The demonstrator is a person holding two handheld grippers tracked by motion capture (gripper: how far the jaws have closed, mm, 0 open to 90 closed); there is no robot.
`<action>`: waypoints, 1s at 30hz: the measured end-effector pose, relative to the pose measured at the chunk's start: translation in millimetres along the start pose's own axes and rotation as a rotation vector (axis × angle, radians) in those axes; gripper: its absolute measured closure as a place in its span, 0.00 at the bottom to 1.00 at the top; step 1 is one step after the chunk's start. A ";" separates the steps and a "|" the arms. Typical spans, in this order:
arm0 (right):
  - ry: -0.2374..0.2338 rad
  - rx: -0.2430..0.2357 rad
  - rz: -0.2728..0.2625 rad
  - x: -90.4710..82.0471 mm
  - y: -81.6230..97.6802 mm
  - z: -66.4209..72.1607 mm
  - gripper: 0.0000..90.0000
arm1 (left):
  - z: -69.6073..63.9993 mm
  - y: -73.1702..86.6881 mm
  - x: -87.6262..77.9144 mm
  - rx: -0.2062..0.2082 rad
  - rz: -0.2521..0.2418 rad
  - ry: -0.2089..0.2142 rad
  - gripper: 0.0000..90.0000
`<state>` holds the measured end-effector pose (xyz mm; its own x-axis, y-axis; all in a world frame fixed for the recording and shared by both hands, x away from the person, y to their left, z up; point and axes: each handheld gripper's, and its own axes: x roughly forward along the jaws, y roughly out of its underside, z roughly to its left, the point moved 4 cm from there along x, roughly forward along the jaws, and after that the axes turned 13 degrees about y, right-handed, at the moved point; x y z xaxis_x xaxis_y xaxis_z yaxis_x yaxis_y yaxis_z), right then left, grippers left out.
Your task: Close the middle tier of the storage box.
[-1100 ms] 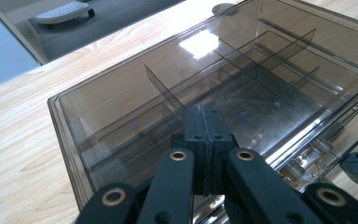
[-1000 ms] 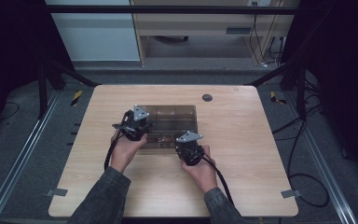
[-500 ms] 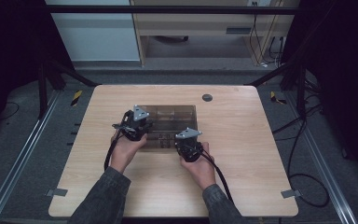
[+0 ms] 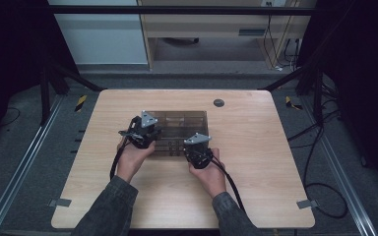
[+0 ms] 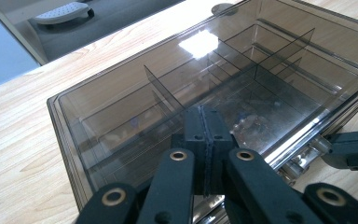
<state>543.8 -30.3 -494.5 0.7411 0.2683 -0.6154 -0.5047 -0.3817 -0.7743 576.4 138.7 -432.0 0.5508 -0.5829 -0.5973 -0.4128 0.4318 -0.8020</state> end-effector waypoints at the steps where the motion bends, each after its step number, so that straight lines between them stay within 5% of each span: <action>1: 0.000 -0.004 0.001 0.2 -0.1 0.3 1.00 | 0.0 0.0 0.0 0.000 -0.001 0.000 1.00; 21: -0.024 0.013 0.000 -1.5 -0.8 -1.7 1.00 | -3.4 -0.5 -0.9 0.021 -0.006 0.001 0.99; 30: -0.061 0.014 -0.022 -13.6 6.2 -0.2 0.95 | -5.1 -4.3 -11.4 0.036 -0.052 -0.013 0.97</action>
<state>530.7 -36.5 -490.9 0.7241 0.3297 -0.6058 -0.4949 -0.3633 -0.7893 568.2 140.0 -421.6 0.5801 -0.5962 -0.5550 -0.3570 0.4263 -0.8311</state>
